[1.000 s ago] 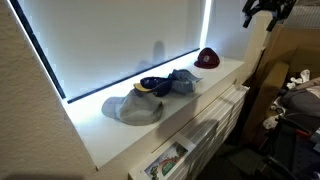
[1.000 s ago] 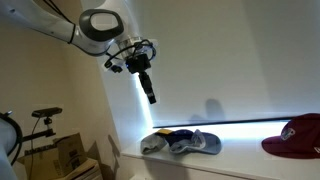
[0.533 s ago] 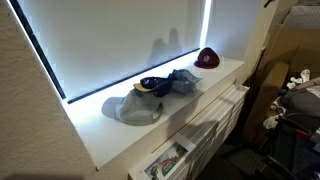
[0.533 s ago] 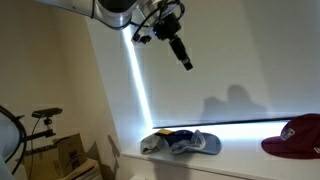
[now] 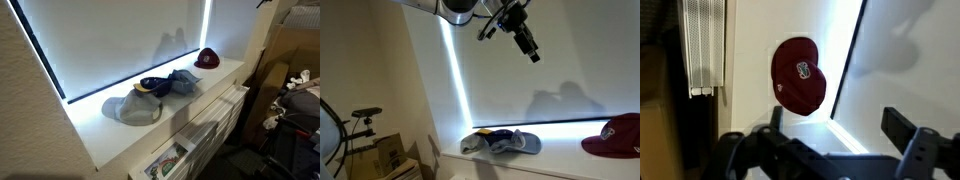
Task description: Move the cap on the windowsill to the left
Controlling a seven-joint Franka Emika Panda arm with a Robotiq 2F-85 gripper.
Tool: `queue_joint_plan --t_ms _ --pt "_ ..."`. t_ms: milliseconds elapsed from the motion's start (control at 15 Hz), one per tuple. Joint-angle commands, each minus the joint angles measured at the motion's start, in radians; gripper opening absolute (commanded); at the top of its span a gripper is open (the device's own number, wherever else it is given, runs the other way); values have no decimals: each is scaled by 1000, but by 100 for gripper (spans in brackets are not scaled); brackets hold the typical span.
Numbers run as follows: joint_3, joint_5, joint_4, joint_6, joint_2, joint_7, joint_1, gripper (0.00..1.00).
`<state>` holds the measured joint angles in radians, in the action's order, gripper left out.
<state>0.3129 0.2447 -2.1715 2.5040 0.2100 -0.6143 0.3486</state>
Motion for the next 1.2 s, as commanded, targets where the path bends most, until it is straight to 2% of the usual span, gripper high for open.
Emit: queue_joint_plan --t_ms 0,267,467,867,1133 --pt "-4 12 18 9 -24 -11 7 100" --pt "43 146 276 -183 -265 -22 -4 100" --pt "51 188 448 -247 -422 -55 19 100" --pt "44 136 773 -336 -746 -201 62 100" --pt "25 96 959 -462 -958 -273 102 100"
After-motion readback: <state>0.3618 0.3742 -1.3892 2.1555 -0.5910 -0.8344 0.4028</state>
